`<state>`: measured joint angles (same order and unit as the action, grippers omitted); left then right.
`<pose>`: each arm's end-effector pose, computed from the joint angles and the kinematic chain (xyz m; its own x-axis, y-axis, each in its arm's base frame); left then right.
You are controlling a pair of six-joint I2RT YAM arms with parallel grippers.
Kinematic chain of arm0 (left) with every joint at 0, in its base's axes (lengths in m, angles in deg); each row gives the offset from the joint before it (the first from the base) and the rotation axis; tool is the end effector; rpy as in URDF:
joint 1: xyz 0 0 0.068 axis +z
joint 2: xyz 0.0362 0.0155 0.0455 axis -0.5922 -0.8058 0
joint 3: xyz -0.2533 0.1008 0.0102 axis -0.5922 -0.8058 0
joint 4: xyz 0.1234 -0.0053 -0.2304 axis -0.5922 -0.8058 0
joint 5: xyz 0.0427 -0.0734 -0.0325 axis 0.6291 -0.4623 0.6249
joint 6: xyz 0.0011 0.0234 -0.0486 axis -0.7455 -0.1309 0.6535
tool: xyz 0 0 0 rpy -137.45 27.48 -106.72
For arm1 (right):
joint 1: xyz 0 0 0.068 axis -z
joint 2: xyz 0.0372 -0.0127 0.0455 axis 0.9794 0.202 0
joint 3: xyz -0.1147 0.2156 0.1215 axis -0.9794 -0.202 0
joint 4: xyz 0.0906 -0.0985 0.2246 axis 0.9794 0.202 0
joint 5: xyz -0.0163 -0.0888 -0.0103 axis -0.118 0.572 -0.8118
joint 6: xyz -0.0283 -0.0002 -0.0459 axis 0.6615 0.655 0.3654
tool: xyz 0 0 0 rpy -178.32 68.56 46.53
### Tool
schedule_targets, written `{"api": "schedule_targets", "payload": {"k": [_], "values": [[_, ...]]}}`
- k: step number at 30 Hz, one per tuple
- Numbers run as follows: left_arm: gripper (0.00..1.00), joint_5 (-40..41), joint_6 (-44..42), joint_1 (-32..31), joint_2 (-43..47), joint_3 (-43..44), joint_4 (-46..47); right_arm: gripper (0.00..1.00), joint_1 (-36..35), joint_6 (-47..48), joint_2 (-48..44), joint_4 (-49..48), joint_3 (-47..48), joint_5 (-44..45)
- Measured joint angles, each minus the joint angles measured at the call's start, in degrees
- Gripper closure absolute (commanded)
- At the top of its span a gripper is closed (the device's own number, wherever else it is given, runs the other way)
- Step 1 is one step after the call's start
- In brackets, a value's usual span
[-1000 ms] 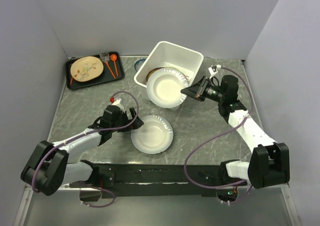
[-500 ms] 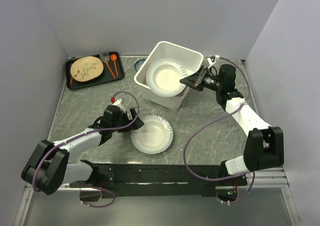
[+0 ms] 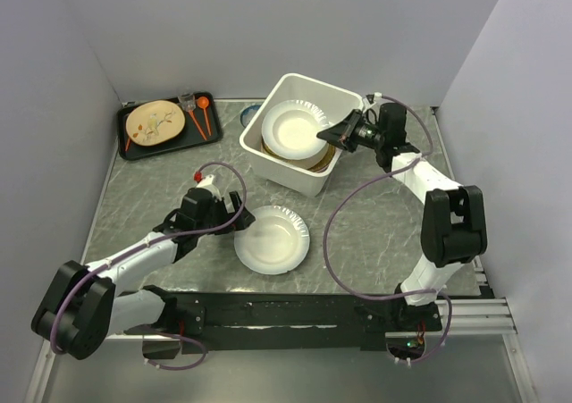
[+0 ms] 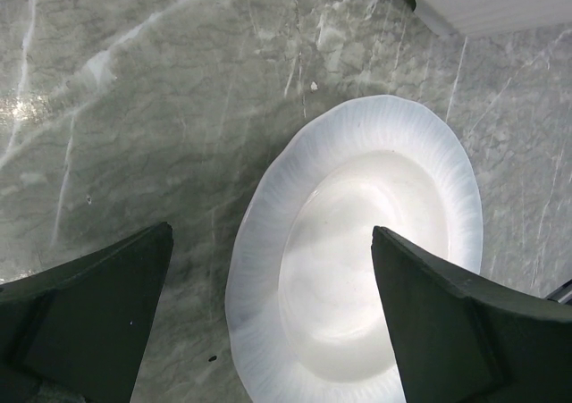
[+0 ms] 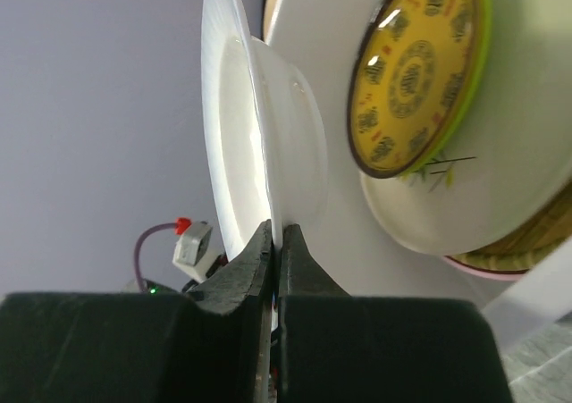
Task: Place the plates into the plastic bin on the countertop
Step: Place the plate in the plastic bin.
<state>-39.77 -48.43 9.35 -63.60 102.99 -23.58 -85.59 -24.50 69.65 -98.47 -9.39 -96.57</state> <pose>0.2000 -0.1062 0.1778 -0.7372 -0.3165 -0.5969 0.0974 0.8245 -0.5575 0.3834 0.0743 0.2777 -0.7795 0.4683 -0.4161 -0.2364 0.3952 0.8876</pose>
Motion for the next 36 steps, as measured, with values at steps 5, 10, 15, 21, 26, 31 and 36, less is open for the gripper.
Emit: {"api": "schedule_targets", "payload": {"k": [5,10,15,21,26,31,36], "values": [[0.01,0.0,0.0,0.0,0.1,-0.1,0.0,1.00,0.0,0.5,0.7,2.4,1.2,2.0],[0.01,0.0,-0.2,0.0,-0.1,-0.1,0.0,1.00,0.1,1.1,0.7,2.9,3.6,3.0],[0.01,0.0,-0.2,0.0,-0.4,-0.1,0.0,1.00,0.1,2.6,1.3,5.4,5.3,4.0],[0.01,0.0,-0.2,0.0,-0.4,-0.1,0.0,0.99,0.1,4.8,4.2,9.2,7.5,6.3],[0.01,0.0,-0.2,0.0,0.6,-0.7,0.0,0.98,0.1,5.0,7.0,11.1,9.0,6.9],[0.01,0.0,-0.1,0.0,1.8,-1.3,0.0,0.94,0.0,5.2,9.5,12.1,11.1,7.3],[0.01,0.0,0.1,0.0,2.6,-2.1,0.0,0.88,-0.5,7.5,10.8,15.6,14.5,8.5]]}}
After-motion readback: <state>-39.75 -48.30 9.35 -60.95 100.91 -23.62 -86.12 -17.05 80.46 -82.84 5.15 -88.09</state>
